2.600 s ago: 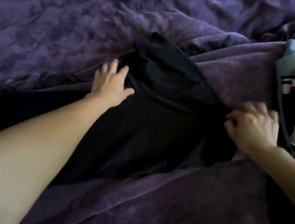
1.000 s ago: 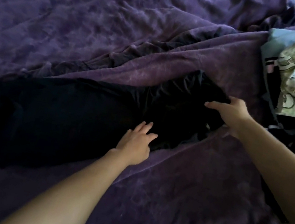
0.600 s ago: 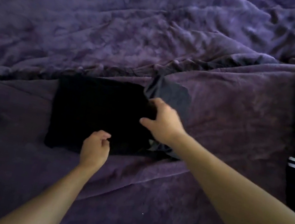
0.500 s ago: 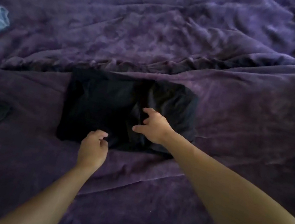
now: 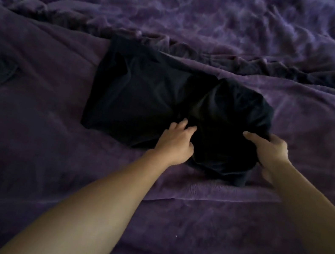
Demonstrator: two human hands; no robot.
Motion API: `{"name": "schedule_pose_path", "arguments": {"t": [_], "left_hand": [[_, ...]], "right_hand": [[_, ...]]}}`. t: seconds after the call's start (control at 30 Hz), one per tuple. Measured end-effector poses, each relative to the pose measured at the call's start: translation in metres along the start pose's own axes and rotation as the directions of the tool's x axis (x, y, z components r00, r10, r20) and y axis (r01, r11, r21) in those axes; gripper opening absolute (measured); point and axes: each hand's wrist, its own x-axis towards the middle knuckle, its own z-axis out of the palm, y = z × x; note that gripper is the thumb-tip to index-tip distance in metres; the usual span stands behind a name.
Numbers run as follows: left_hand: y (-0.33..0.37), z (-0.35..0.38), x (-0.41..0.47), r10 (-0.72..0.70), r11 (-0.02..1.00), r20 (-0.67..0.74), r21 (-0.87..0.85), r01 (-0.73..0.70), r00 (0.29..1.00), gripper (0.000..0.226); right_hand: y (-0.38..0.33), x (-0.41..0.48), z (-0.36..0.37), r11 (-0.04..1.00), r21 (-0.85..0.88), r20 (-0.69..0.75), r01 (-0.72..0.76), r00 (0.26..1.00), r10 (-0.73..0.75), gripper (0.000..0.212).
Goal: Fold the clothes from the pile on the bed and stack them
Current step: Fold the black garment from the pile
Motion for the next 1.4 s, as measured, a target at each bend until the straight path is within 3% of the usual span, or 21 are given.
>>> {"name": "schedule_pose_path", "arguments": {"t": [0.07,0.13,0.23,0.43,0.53,0.6,0.63,0.7,0.8,0.9,0.97,1.03,1.07,1.13,1.2,1.23,1.3,1.4], "left_hand": [[-0.006,-0.012,-0.003,0.018,0.998,0.030,-0.064,-0.016,0.999,0.053],[-0.015,-0.028,-0.014,-0.006,0.962,0.006,-0.275,0.007,1.000,0.048],[-0.037,-0.058,-0.038,-0.168,0.859,-0.153,-0.507,0.069,0.974,0.039],[-0.138,-0.109,-0.095,-0.484,0.812,-0.424,-0.544,0.212,0.766,0.029],[-0.179,-0.117,-0.116,-0.559,0.789,-0.461,-0.553,0.269,0.689,0.026],[-0.192,-0.117,-0.121,-0.576,0.790,-0.503,-0.547,0.279,0.644,0.025],[-0.193,-0.118,-0.119,-0.561,0.805,-0.534,-0.528,0.269,0.633,0.025],[-0.185,-0.119,-0.110,-0.455,0.877,-0.616,-0.434,0.205,0.643,0.025],[-0.156,-0.121,-0.079,-0.101,0.994,-0.684,-0.091,0.052,0.723,0.034],[-0.142,-0.120,-0.036,0.160,0.949,-0.498,0.316,0.006,0.852,0.050],[-0.152,-0.122,-0.013,0.134,0.890,-0.356,0.454,0.046,0.925,0.057],[-0.163,-0.131,0.005,0.128,0.884,-0.339,0.466,0.048,0.932,0.055],[-0.164,-0.141,0.012,0.157,0.896,-0.377,0.443,0.029,0.913,0.050],[-0.163,-0.164,0.031,0.142,0.943,-0.465,0.332,0.023,0.874,0.047],[-0.161,-0.191,0.051,-0.035,0.995,-0.404,0.072,0.070,0.914,0.075],[-0.160,-0.201,0.059,-0.107,0.994,-0.302,-0.028,0.104,0.947,0.094],[-0.152,-0.211,0.067,-0.088,0.993,-0.201,-0.094,0.070,0.976,0.114],[-0.137,-0.213,0.057,0.008,0.995,-0.198,-0.092,-0.027,0.980,0.118]], "right_hand": [[-0.010,-0.017,-0.005,0.998,0.009,-0.012,0.069,0.998,-0.069,0.027],[-0.032,-0.039,0.000,0.987,0.012,0.012,0.160,0.987,-0.160,0.025],[-0.074,-0.072,0.033,0.961,-0.041,0.105,0.272,0.958,-0.267,0.031],[-0.130,-0.112,0.176,0.823,-0.335,0.284,0.459,0.882,-0.376,0.052],[-0.131,-0.127,0.247,0.887,-0.265,0.532,0.378,0.824,-0.192,0.058],[-0.119,-0.128,0.261,0.897,-0.234,0.547,0.375,0.814,-0.197,0.054],[-0.112,-0.127,0.256,0.857,-0.260,0.496,0.445,0.823,-0.276,0.048],[-0.095,-0.116,0.230,0.682,-0.424,0.374,0.596,0.801,-0.468,0.042],[-0.075,-0.095,0.190,0.366,-0.682,0.366,0.633,0.729,-0.578,0.051],[-0.068,-0.071,0.183,0.209,-0.740,0.429,0.639,0.689,-0.584,0.062],[-0.067,-0.057,0.189,0.164,-0.736,0.506,0.657,0.695,-0.512,0.064],[-0.066,-0.039,0.191,0.219,-0.742,0.509,0.634,0.745,-0.430,0.062],[-0.069,-0.031,0.191,0.301,-0.740,0.446,0.602,0.773,-0.451,0.060],[-0.081,-0.013,0.187,0.566,-0.675,0.176,0.474,0.848,-0.500,0.062],[-0.099,0.000,0.187,0.813,-0.490,0.011,0.314,0.935,-0.355,0.078],[-0.107,0.003,0.190,0.891,-0.382,0.019,0.246,0.966,-0.258,0.087],[-0.116,0.000,0.197,0.961,-0.233,0.083,0.151,0.987,-0.135,0.091],[-0.115,-0.020,0.198,0.982,-0.134,0.204,0.130,0.974,-0.101,0.061]]}}
